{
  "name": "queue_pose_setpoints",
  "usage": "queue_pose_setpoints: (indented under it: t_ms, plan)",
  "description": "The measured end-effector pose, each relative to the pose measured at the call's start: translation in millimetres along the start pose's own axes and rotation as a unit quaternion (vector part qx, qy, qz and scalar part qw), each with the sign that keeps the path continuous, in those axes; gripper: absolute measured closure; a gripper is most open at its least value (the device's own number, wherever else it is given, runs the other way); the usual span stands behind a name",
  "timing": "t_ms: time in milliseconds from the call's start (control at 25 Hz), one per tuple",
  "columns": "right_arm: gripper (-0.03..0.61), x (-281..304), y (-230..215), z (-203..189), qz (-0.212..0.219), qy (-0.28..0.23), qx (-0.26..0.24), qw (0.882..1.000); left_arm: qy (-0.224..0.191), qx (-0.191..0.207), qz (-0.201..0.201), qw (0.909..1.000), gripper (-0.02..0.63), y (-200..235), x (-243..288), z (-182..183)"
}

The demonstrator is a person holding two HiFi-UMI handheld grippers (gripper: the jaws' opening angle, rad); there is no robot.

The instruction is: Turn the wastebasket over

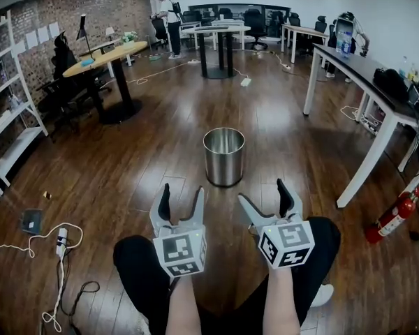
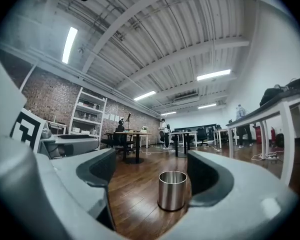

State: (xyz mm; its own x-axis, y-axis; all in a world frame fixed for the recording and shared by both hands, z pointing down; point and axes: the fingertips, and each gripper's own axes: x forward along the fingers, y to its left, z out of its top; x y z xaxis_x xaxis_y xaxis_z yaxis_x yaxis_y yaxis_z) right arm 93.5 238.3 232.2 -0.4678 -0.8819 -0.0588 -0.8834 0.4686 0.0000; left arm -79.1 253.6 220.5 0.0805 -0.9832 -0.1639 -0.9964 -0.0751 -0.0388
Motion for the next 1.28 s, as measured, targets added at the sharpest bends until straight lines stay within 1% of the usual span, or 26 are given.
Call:
queue_pose_setpoints:
  t_ms: [160,280,440,560,680,760,880,1000,1120,1200,1280]
  plan:
    - [0.146,39,-13,10,-0.018,-0.015,-0.004,1.000,0.013,0.004,-0.026,0.9996,0.267,5,47,-8]
    - [0.147,69,-22,10,-0.020,-0.020,-0.007,1.000,0.021,-0.011,-0.033,0.9992,0.267,6,73,-23]
    - [0.149,110,-27,-21,-0.011,0.011,0.002,1.000,0.036,-0.006,-0.029,0.9989,0.268,12,101,-60]
    - [0.149,149,-37,-52,-0.013,0.040,0.018,0.999,0.056,-0.004,-0.039,0.9976,0.279,21,136,-89]
    - [0.153,192,-43,-70,-0.002,0.059,0.011,0.998,0.066,-0.016,-0.030,0.9972,0.279,41,182,-110]
    - [0.156,218,-50,-69,0.004,0.059,-0.004,0.998,0.070,-0.026,-0.025,0.9969,0.279,52,212,-117]
    - [0.161,253,-69,-61,-0.002,0.056,-0.018,0.998,0.070,-0.038,-0.023,0.9965,0.279,62,253,-119]
    - [0.163,288,-94,-65,-0.007,0.060,-0.017,0.998,0.062,-0.031,-0.026,0.9972,0.279,67,292,-121]
    - [0.163,328,-114,-77,-0.006,0.066,-0.012,0.998,0.058,-0.030,-0.023,0.9976,0.279,76,333,-134]
    - [0.164,354,-120,-84,0.002,0.068,-0.008,0.998,0.059,-0.034,-0.014,0.9976,0.279,89,356,-150]
    - [0.190,377,-124,-86,0.018,0.065,-0.001,0.998,0.061,-0.035,-0.009,0.9975,0.279,100,376,-165]
